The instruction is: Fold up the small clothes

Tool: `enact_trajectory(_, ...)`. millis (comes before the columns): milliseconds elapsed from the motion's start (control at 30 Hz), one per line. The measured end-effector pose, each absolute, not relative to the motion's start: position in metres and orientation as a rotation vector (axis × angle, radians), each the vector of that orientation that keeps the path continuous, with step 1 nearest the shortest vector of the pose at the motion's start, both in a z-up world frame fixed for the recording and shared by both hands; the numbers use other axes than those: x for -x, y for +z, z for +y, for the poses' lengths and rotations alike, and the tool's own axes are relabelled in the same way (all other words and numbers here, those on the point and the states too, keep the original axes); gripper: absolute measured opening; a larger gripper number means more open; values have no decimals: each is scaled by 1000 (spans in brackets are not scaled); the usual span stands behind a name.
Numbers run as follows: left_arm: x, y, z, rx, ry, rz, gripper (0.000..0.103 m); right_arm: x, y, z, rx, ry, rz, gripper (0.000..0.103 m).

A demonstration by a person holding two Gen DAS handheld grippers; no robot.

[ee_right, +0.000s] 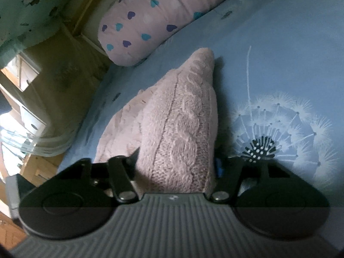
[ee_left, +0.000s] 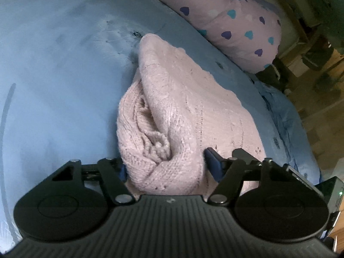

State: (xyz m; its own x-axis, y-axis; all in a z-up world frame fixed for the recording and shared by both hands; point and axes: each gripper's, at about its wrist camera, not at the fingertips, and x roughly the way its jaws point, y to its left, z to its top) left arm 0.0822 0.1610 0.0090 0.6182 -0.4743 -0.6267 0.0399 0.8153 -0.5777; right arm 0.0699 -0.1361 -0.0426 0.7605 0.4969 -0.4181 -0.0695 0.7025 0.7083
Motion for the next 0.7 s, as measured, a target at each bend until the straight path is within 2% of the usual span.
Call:
enact_trajectory(100, -78, 14, 161, 573, -332, 857, 61, -62, -32, -139, -723, 353, 631, 54)
enact_trajectory(167, -73, 22, 155, 554, -343, 849, 60, -57, -24, -140, -725, 358, 621, 54)
enact_trajectory(433, -34, 41, 108, 492, -473, 921, 60, -6, 17, -169, -625, 322, 626, 54)
enact_trajectory(700, 23, 44, 57, 465, -572, 974, 60, 63, 21, -217, -640, 251, 661, 54)
